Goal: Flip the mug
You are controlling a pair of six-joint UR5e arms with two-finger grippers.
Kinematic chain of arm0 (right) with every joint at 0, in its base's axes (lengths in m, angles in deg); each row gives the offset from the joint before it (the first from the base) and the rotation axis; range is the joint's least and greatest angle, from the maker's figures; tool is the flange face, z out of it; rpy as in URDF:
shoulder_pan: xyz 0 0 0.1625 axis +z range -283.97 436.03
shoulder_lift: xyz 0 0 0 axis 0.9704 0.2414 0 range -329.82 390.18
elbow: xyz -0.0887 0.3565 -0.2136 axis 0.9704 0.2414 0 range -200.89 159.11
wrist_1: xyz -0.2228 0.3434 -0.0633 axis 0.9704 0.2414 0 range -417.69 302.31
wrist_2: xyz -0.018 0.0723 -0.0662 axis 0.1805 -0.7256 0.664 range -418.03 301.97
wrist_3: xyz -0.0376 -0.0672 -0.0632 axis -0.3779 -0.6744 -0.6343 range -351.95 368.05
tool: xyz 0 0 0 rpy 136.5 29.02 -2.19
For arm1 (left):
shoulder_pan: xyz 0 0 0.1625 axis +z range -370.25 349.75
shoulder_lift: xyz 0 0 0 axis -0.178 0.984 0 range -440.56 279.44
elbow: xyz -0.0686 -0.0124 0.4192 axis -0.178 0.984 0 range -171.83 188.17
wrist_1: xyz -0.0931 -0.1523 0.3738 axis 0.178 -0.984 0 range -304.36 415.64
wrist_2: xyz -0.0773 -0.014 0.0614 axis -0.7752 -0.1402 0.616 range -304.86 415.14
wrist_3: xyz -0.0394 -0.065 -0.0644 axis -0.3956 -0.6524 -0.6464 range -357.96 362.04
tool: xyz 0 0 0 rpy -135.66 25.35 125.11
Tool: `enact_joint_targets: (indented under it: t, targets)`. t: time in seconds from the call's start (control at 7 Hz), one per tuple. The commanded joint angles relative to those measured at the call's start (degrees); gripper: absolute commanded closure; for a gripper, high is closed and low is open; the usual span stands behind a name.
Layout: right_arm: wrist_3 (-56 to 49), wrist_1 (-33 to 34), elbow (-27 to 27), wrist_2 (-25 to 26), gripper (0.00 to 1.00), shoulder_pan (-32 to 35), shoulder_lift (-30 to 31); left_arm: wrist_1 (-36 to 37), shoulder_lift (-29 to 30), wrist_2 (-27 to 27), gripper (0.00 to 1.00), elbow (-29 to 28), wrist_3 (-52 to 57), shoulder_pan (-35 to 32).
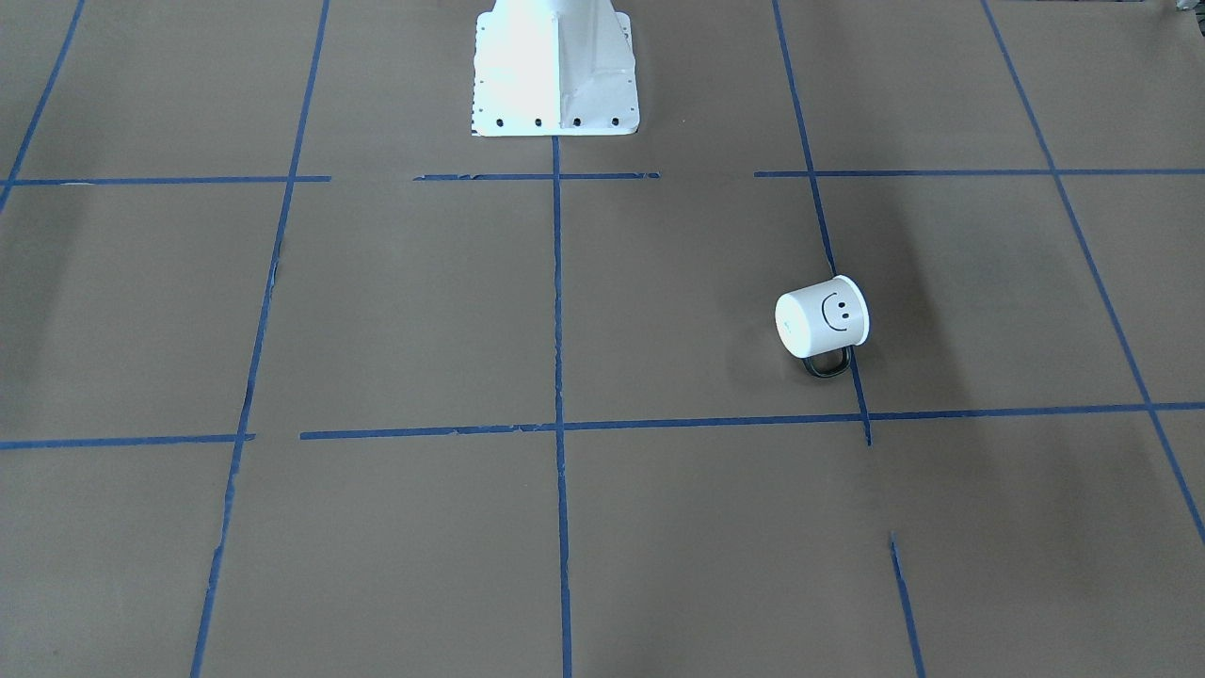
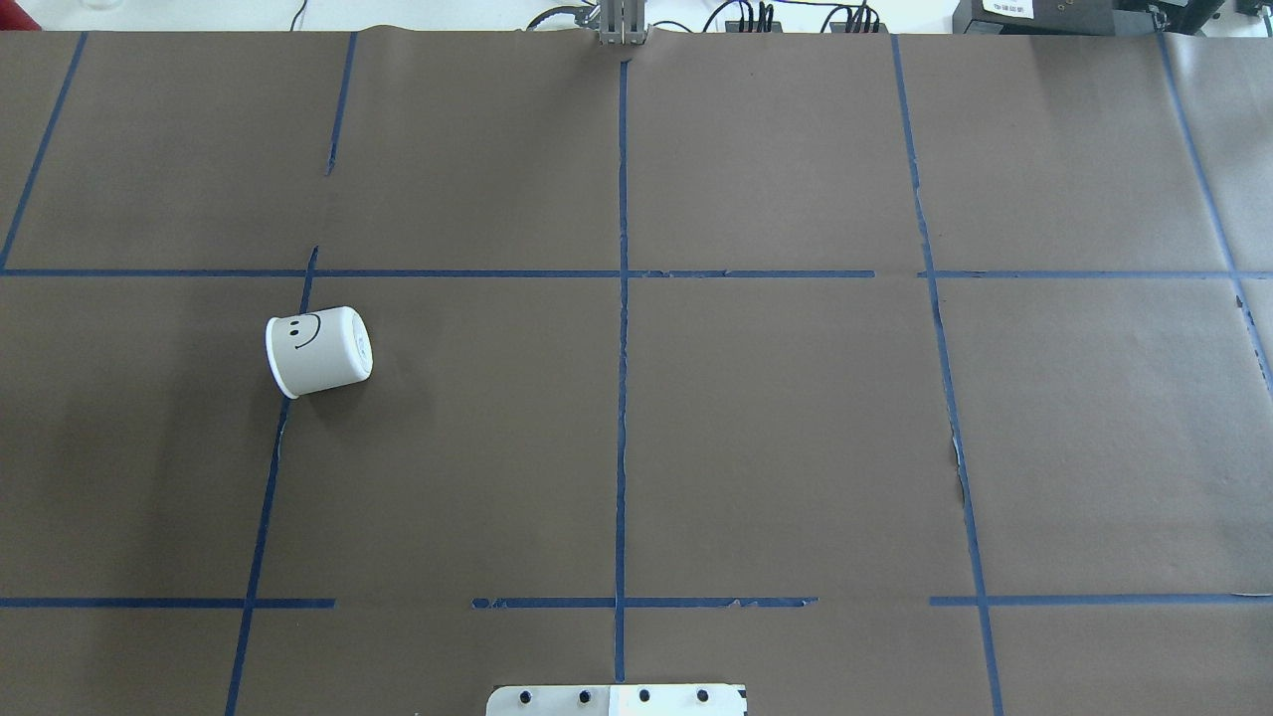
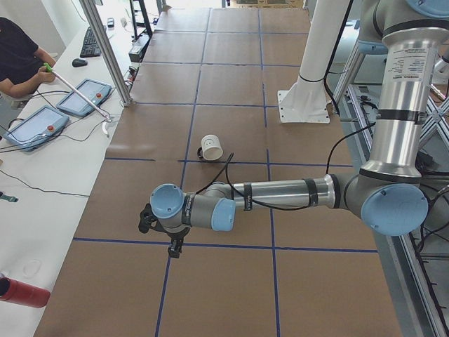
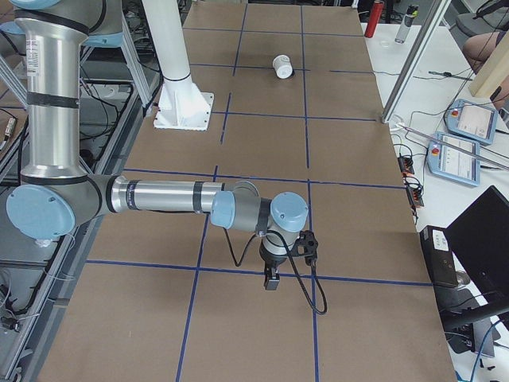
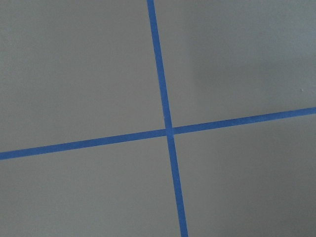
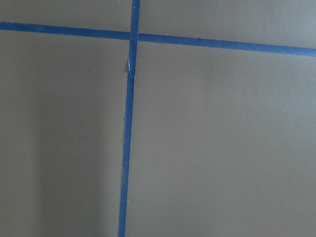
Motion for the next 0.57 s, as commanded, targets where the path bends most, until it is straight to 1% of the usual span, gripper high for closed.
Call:
enact_joint_targets:
  t: [0.0, 0.14, 0.29, 0.43]
  targets:
    - [0.0, 0.0, 0.0, 0.0, 0.00, 0.0, 0.0, 1.2, 0.0, 0.1, 0.00, -0.4, -0.5, 0.4]
    - [0.0, 0.0, 0.0, 0.0, 0.00, 0.0, 0.0, 1.8, -0.1, 0.1, 0.00, -0.3, -0.3, 0.5]
    - [0.0, 0.0, 0.0, 0.0, 0.00, 0.0, 0.0, 2.3, -0.3, 0.1, 0.00, 1.4, -0.4, 0.0]
    - [0.0, 0.0, 0.0, 0.0, 0.00, 0.0, 0.0, 5.4, -0.6, 0.2, 0.00, 2.0, -0.5, -0.3]
